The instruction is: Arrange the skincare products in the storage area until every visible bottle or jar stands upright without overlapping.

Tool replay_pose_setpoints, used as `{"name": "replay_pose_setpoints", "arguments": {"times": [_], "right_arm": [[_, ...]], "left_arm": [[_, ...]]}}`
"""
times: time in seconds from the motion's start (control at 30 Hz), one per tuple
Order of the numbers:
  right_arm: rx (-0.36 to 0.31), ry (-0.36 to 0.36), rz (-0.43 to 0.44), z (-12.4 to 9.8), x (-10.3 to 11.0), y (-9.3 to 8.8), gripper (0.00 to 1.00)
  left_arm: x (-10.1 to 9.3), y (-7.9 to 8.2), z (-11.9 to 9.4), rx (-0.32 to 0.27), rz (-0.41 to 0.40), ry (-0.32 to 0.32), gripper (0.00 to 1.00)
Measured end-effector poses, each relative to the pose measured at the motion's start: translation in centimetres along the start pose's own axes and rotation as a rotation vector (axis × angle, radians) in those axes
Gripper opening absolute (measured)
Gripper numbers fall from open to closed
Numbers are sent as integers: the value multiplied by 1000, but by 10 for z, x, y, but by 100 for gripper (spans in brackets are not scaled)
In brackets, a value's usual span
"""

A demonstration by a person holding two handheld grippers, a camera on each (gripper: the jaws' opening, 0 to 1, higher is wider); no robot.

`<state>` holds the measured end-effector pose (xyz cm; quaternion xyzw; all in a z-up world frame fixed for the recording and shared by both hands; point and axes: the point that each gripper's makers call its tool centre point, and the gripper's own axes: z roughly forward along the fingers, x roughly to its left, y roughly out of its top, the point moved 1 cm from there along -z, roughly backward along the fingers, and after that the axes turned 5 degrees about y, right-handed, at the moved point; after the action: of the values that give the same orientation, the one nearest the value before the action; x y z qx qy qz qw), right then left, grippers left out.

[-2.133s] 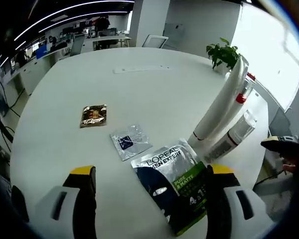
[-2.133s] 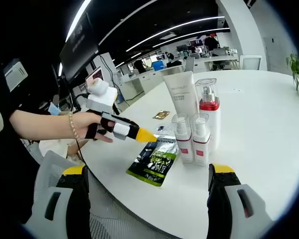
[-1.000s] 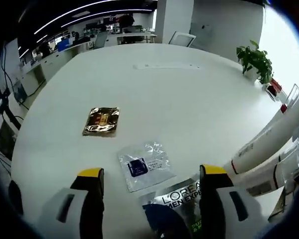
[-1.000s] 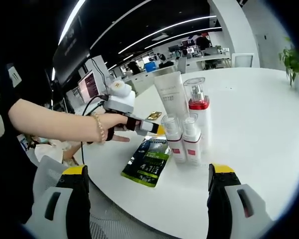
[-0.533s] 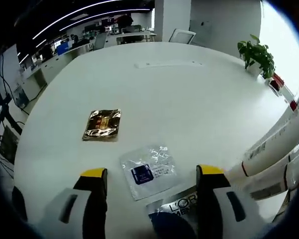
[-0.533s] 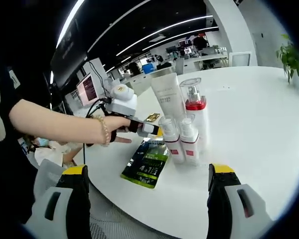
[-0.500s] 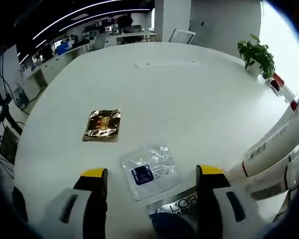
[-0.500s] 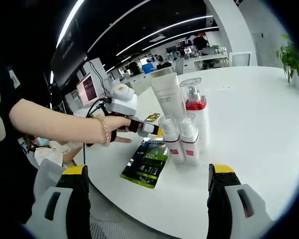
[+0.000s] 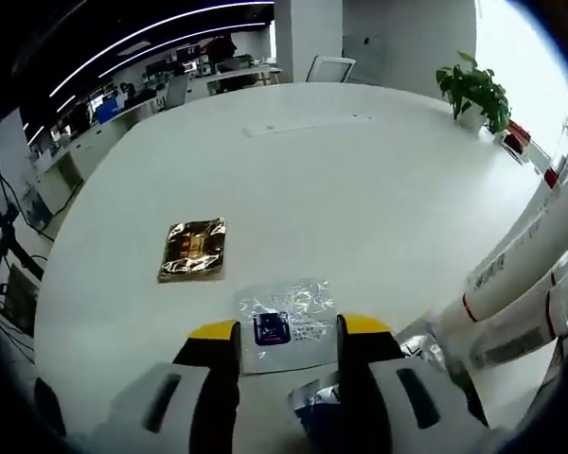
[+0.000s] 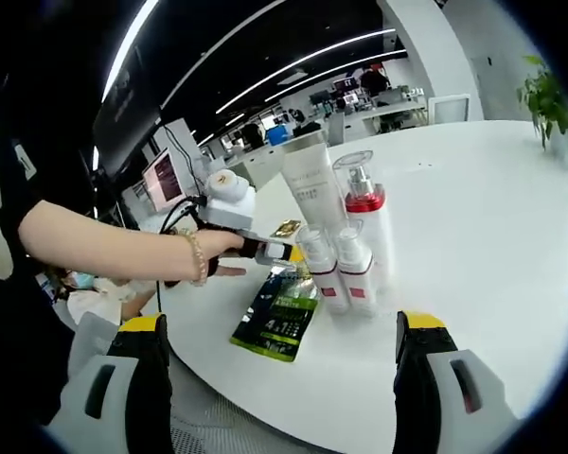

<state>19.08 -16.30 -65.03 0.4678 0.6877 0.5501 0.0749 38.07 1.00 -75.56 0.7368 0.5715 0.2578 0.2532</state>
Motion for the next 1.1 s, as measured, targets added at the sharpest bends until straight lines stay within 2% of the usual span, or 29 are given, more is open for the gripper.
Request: {"name": "replay_pose_setpoints", "arguments": {"times": [0.27, 0.4, 0.6, 0.9, 1.1], "right_arm": [[7, 0, -9, 0, 0, -1, 100], [5, -1, -8, 0, -1, -1, 100], [10, 5, -15, 1, 0, -1, 100], [7, 9, -23, 1, 2, -1, 100], [7, 16, -27, 2, 3, -1, 99]], "left_arm": [[-4, -2, -4, -8, 7, -18, 35], [-7, 6, -12, -69, -3, -41, 35], [-9, 15, -22, -118, 13, -66, 35], [-13, 14, -41, -156, 38, -109, 35], [-18, 9, -58, -189, 96, -139, 35]]}}
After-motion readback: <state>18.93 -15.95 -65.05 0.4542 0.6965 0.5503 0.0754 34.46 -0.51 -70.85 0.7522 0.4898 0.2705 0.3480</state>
